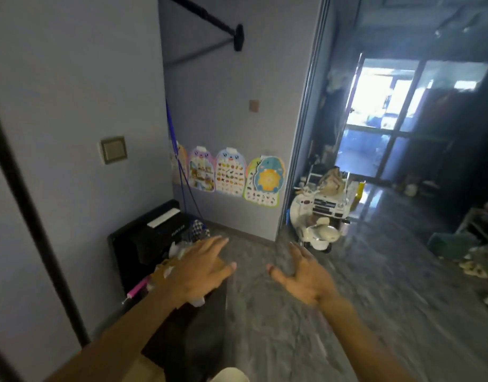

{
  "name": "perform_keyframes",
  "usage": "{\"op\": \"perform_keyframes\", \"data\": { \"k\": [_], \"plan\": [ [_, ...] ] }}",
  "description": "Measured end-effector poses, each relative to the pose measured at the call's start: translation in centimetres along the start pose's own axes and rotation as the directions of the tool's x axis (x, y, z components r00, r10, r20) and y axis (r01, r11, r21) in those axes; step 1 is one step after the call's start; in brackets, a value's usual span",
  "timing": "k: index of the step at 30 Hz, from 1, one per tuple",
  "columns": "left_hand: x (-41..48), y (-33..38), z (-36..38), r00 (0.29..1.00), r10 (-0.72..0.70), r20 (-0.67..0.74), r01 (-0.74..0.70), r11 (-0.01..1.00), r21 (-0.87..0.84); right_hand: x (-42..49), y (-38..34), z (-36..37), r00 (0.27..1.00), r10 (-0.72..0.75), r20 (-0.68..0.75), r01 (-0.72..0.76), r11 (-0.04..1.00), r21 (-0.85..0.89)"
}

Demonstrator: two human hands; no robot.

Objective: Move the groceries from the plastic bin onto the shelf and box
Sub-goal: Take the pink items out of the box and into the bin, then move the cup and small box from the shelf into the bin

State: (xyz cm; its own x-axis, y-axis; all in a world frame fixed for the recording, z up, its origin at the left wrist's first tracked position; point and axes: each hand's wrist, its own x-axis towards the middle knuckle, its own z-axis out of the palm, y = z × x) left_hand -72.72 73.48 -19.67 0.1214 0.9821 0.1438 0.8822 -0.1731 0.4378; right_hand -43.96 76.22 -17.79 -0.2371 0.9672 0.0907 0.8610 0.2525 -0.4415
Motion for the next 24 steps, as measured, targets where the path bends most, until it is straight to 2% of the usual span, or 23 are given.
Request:
{"op": "perform_keyframes", "data": {
  "k": [6, 10, 14, 18, 24],
  "plan": [
    [-2.4, 3.3, -9.1, 0.994, -0.095, -0.058, 0.095, 0.995, 0.004, -1.2, -5.1, -8.0, 0.992, -0.125, 0.011, 0.125, 0.992, -0.003],
    [-5.5, 3.7, -11.1, 0.985, -0.145, -0.095, 0.149, 0.988, 0.034, -1.2, -8.0, -8.9, 0.975, -0.217, 0.044, 0.217, 0.976, 0.006],
    [-9.5, 2.1, -12.0, 0.959, -0.252, -0.133, 0.259, 0.965, 0.041, 1.0, -10.6, -5.7, 0.952, -0.288, 0.109, 0.278, 0.956, 0.091],
    [-14.3, -1.7, -13.7, 0.919, -0.353, -0.176, 0.367, 0.929, 0.051, 2.7, -14.9, -1.3, 0.902, -0.391, 0.185, 0.383, 0.92, 0.078],
    [-21.8, -9.0, -15.6, 0.802, -0.531, -0.274, 0.561, 0.827, 0.04, 2.8, -24.1, 5.0, 0.823, -0.48, 0.303, 0.459, 0.877, 0.144]
  ]
}}
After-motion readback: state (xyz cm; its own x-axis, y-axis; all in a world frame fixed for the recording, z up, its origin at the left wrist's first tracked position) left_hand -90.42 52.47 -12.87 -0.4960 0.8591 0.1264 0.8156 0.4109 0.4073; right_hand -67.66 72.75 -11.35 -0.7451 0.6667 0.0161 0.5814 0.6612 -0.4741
